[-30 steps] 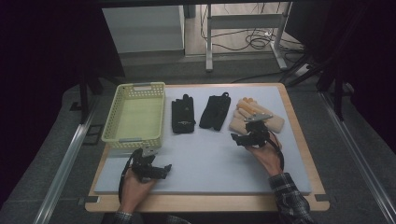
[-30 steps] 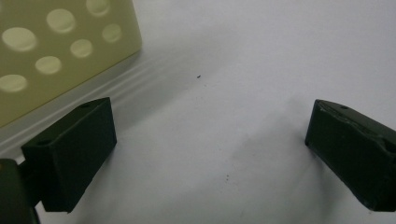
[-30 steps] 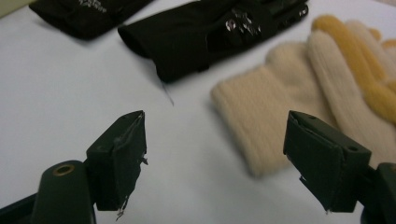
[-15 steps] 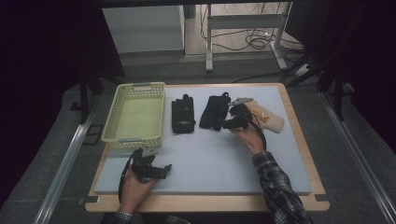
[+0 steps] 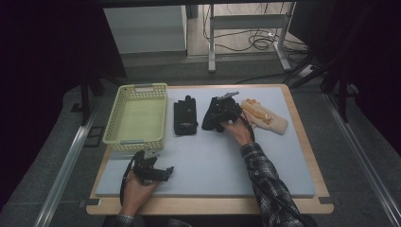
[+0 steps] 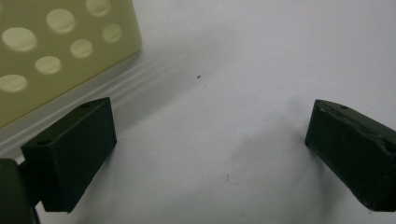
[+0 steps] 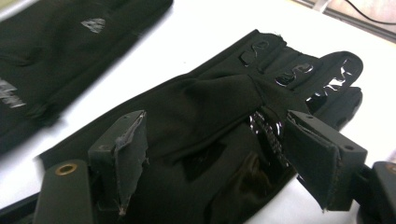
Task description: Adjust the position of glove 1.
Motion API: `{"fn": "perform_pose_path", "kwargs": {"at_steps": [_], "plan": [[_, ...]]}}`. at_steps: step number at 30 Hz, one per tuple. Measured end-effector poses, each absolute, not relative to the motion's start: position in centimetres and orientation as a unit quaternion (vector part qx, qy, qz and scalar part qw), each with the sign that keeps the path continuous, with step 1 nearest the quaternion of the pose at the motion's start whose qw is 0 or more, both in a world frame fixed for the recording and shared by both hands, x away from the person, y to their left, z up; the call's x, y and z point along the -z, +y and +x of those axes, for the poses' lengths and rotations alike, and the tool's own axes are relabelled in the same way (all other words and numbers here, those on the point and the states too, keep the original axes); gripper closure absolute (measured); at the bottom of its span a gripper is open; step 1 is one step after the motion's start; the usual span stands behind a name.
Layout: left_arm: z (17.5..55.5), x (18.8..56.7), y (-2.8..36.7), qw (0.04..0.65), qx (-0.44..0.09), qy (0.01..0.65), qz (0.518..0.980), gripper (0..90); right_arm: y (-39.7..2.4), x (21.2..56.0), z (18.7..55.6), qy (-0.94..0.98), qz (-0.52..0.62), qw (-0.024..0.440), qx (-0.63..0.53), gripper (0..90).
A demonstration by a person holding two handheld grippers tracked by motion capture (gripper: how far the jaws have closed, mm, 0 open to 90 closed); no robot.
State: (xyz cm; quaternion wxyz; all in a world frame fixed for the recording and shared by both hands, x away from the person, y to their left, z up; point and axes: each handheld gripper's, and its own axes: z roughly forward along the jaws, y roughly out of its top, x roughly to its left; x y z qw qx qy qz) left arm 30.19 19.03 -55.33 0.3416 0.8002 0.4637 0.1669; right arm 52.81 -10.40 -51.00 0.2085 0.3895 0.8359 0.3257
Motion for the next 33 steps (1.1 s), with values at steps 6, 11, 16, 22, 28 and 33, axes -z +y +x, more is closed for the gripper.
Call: {"fn": "perform_pose_path", "kwargs": {"at_steps": [6,11,16,22,28,33], "plan": [[30.2,55.3,19.0,0.342,-0.167,0.464,0.800,2.1,-9.6,52.4,54.4,0.834,0.408,0.210,-0.305,22.5],[30.2,55.3,19.1,0.340,-0.167,0.462,0.802,2.1,-9.9,52.4,54.5,0.830,0.418,0.193,-0.314,61.9],[30.2,55.3,19.1,0.340,-0.167,0.462,0.802,2.1,-9.8,52.4,54.1,0.837,0.406,0.195,-0.311,81.9],[30.2,55.3,19.1,0.339,-0.167,0.462,0.802,2.1,-9.7,51.5,53.8,0.845,0.391,0.197,-0.307,83.1],[30.2,55.3,19.1,0.339,-0.167,0.462,0.803,2.1,-10.3,49.5,52.6,0.846,0.377,0.174,-0.334,83.1],[30.2,55.3,19.1,0.339,-0.167,0.462,0.803,2.1,-10.4,48.1,50.9,0.846,0.363,0.166,-0.353,83.1]]}}
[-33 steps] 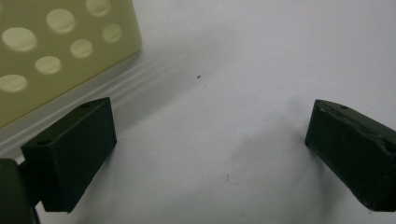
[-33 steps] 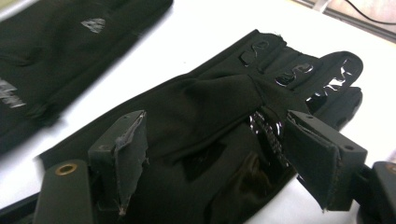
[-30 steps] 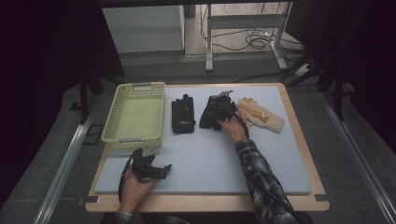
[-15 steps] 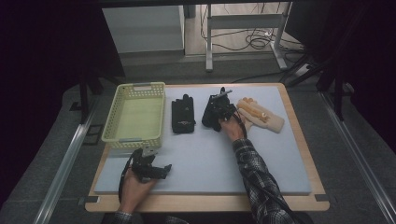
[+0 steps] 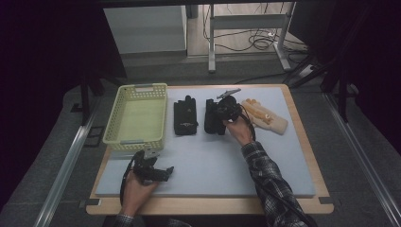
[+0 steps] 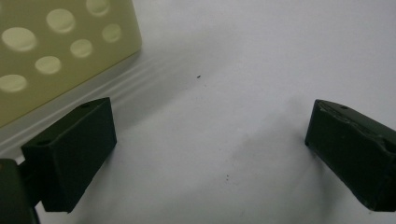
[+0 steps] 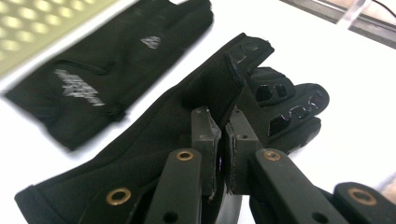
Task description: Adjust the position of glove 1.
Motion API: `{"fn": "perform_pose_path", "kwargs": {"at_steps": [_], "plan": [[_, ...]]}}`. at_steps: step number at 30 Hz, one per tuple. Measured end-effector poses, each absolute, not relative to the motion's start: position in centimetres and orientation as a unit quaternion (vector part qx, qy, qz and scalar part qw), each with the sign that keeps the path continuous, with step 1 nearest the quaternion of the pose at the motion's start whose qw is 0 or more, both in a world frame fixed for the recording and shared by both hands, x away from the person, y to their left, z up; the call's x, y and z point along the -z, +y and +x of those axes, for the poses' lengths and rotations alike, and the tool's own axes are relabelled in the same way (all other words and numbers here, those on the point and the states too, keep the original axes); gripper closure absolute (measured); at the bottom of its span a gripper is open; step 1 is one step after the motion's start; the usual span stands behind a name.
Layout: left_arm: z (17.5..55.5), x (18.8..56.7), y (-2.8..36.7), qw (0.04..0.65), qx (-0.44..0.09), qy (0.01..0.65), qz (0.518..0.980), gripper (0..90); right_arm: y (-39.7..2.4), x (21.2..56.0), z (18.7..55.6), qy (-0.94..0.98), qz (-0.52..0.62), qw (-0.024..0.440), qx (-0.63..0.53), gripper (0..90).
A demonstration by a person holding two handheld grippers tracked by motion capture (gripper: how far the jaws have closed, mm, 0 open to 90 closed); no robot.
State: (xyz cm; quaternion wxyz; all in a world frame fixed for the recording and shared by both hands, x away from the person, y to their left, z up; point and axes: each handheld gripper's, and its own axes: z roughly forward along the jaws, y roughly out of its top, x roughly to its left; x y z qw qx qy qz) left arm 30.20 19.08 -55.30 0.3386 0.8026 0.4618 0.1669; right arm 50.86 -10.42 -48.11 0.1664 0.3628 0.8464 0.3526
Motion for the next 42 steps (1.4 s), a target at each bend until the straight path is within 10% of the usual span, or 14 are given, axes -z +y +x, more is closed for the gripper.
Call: {"fn": "perform_pose_path", "kwargs": {"at_steps": [32,38,42], "plan": [[30.2,55.3,19.0,0.340,-0.167,0.464,0.800,2.1,-10.8,49.7,35.4,0.839,0.360,0.135,-0.385,82.2],[30.2,55.3,19.0,0.340,-0.168,0.464,0.800,2.1,-10.4,51.1,35.5,0.848,0.343,0.145,-0.379,51.2],[30.2,55.3,19.0,0.340,-0.168,0.463,0.801,2.1,-11.0,50.5,35.8,0.845,0.340,0.152,-0.384,46.4]]}}
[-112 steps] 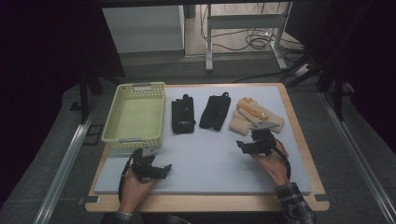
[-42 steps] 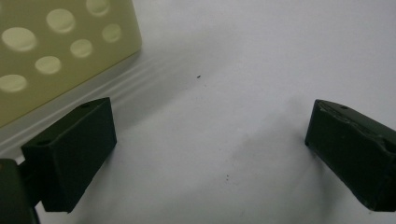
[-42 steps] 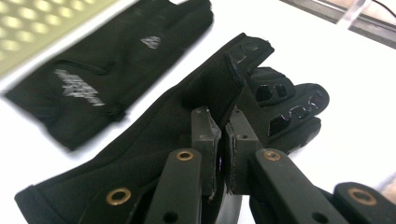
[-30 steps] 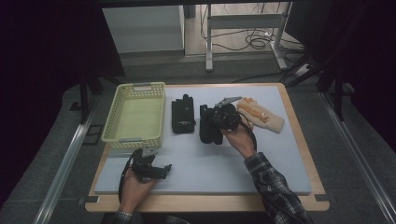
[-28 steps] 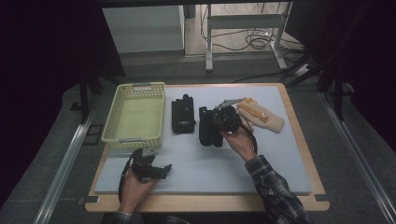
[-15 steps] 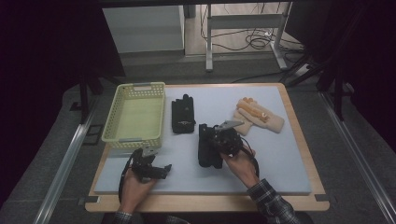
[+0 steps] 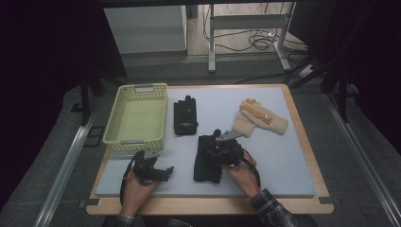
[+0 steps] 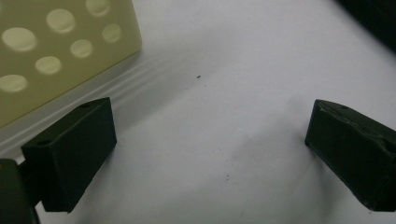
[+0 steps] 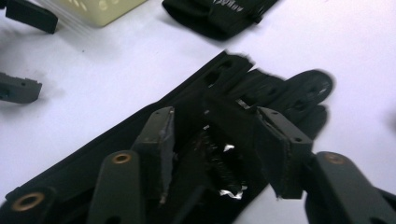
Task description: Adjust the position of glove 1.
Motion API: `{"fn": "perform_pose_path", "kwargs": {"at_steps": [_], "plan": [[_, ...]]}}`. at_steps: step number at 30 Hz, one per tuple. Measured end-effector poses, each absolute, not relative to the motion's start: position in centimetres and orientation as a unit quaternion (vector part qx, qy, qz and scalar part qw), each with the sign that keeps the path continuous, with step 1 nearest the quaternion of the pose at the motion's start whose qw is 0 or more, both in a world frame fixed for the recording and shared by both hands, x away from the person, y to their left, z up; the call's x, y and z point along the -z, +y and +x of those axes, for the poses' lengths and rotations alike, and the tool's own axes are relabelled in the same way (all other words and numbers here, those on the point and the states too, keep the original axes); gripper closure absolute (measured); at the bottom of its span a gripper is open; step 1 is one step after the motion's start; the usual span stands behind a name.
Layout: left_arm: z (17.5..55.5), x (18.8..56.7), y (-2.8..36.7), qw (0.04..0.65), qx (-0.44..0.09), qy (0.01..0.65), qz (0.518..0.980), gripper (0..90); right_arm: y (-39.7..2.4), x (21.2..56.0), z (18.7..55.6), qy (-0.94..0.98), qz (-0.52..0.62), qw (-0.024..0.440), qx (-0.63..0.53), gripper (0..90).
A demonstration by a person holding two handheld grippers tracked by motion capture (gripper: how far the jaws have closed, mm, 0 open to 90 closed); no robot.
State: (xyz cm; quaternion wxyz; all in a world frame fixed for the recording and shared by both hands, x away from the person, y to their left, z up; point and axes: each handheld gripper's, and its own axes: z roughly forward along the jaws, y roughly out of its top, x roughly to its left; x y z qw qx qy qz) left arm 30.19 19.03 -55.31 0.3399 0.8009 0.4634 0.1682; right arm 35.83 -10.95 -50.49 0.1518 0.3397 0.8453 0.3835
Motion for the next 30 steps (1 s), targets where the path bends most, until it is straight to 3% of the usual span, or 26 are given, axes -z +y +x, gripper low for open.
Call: {"fn": "perform_pose_path", "kwargs": {"at_steps": [5,11,30], "plan": [[30.2,55.3,19.0,0.340,-0.168,0.463,0.801,2.1,-11.5,49.4,36.6,0.848,0.328,0.166,-0.382,43.2],[30.2,55.3,19.0,0.340,-0.167,0.464,0.800,2.1,-10.7,49.2,39.2,0.849,0.328,0.150,-0.385,39.3],[30.2,55.3,19.1,0.339,-0.167,0.463,0.802,2.1,-3.0,49.9,48.6,0.868,0.297,0.120,-0.379,36.1]]}}
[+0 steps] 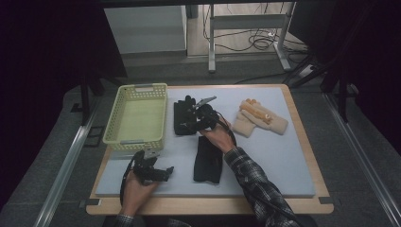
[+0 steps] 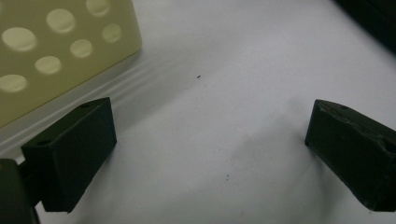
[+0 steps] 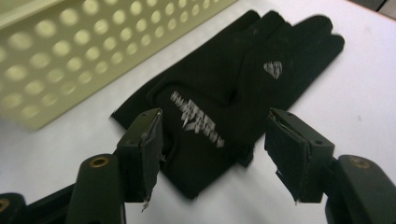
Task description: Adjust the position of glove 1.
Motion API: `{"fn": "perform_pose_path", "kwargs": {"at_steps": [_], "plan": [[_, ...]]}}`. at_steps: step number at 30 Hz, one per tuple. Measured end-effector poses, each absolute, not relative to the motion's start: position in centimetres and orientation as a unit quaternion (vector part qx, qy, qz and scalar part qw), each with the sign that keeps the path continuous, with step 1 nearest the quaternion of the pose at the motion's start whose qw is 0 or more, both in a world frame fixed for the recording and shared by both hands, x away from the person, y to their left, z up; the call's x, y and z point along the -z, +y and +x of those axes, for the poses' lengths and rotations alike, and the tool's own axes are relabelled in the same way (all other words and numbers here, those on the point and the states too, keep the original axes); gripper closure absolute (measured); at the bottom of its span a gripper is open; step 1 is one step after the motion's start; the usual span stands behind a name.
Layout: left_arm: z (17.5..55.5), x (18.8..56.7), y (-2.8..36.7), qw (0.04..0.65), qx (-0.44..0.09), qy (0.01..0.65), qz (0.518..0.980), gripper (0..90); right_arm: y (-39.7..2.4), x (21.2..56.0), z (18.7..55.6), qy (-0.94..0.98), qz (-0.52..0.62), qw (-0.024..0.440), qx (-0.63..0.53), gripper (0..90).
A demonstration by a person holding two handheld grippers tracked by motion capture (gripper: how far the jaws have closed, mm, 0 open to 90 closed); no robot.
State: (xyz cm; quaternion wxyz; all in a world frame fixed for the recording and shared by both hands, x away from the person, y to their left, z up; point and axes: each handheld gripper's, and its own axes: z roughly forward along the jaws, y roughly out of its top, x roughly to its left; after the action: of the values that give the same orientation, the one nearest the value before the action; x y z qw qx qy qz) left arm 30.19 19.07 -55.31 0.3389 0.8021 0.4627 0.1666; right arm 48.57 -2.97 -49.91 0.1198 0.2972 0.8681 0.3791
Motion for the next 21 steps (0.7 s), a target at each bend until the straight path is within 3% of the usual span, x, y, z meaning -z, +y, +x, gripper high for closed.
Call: {"fn": "perform_pose_path", "kwargs": {"at_steps": [18,21], "plan": [[30.2,55.3,19.1,0.339,-0.166,0.463,0.802,2.0,0.6,52.4,53.6,0.868,0.312,0.138,-0.361,35.1],[30.2,55.3,19.1,0.339,-0.166,0.463,0.802,2.1,0.9,53.2,54.1,0.869,0.316,0.120,-0.361,41.7]]}}
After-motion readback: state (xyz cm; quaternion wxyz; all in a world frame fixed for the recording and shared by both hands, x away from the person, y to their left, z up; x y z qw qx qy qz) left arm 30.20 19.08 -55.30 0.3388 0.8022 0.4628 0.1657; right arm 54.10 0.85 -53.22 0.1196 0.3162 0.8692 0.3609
